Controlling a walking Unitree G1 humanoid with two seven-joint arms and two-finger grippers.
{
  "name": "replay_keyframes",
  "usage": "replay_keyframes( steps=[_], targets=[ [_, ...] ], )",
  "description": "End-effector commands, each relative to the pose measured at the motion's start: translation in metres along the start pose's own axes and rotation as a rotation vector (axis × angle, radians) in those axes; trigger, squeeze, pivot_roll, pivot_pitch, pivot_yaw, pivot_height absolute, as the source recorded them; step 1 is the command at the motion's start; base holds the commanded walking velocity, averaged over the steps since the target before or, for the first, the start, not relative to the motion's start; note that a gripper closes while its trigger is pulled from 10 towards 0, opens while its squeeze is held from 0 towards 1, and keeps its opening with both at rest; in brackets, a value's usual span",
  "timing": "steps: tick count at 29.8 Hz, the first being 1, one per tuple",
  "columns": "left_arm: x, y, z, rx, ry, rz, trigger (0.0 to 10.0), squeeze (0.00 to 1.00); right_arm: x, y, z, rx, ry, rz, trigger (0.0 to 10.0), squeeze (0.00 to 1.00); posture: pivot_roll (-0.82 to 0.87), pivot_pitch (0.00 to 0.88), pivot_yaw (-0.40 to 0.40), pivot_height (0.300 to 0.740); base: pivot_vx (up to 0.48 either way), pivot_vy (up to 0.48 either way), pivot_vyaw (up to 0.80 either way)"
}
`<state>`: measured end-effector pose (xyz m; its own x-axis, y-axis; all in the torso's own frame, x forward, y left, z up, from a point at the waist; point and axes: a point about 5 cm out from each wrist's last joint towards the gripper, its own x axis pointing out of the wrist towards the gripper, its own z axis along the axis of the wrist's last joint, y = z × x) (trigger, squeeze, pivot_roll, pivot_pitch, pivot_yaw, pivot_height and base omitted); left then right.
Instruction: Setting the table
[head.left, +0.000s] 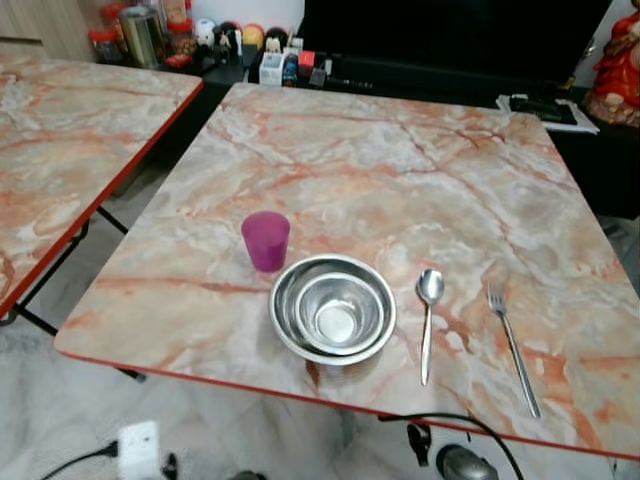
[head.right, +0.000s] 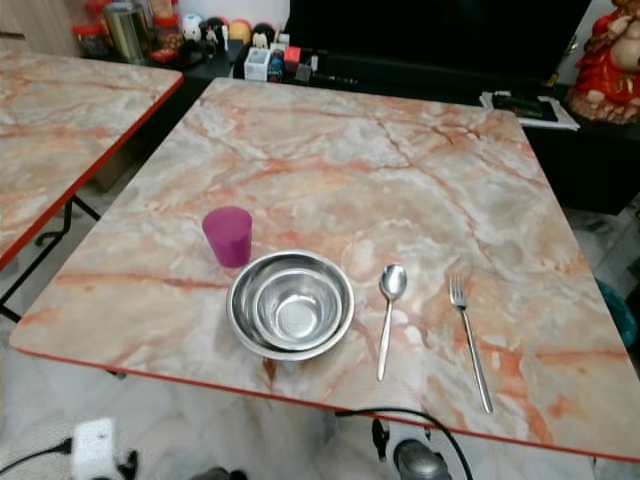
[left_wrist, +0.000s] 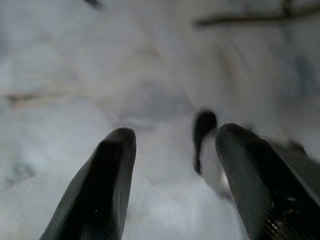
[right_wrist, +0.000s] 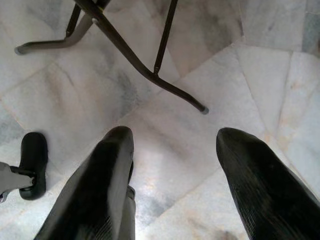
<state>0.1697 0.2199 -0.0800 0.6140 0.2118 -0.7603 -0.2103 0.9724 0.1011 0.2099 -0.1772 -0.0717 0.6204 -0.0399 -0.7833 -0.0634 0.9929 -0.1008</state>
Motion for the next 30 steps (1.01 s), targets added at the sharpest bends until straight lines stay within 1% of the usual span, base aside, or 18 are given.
replay_keyframes(
  steps=[1, 4, 6, 11, 16, 30],
  targets=[
    [-0.002, 0.003, -0.012, 0.022, 0.046, -0.01, 10.0, 0.0, -0.001, -0.004, -0.004, 0.013, 0.013, -0.011, 10.0, 0.0, 0.13, 0.09, -0.064, 0.715, 0.0, 0.0, 0.0],
    [-0.004, 0.003, -0.02, 0.017, 0.085, -0.005, 10.0, 0.0, -0.001, -0.004, -0.004, 0.014, 0.013, -0.01, 10.0, 0.0, 0.13, 0.088, -0.063, 0.715, 0.0, 0.0, 0.0],
    [-0.006, 0.004, -0.03, 0.013, 0.125, 0.004, 10.0, 0.0, -0.001, -0.004, -0.004, 0.018, 0.014, -0.01, 10.0, 0.0, 0.13, 0.09, -0.061, 0.715, 0.0, 0.0, 0.0],
    [-0.008, 0.001, -0.037, 0.012, 0.148, -0.005, 10.0, 0.0, -0.001, -0.004, -0.005, 0.023, 0.016, -0.012, 10.0, 0.0, 0.13, 0.092, -0.062, 0.715, 0.0, 0.0, 0.0],
    [-0.008, 0.002, -0.036, -0.002, 0.141, 0.01, 10.0, 0.0, -0.001, -0.004, -0.005, 0.02, 0.02, -0.012, 10.0, 0.0, 0.13, 0.092, -0.062, 0.715, 0.0, 0.382, 0.0],
    [-0.007, 0.006, -0.036, 0.007, 0.143, 0.021, 10.0, 0.0, -0.001, -0.004, -0.007, 0.033, 0.024, -0.015, 10.0, 0.0, 0.13, 0.091, -0.054, 0.715, 0.0, 0.396, 0.0]
  ],
)
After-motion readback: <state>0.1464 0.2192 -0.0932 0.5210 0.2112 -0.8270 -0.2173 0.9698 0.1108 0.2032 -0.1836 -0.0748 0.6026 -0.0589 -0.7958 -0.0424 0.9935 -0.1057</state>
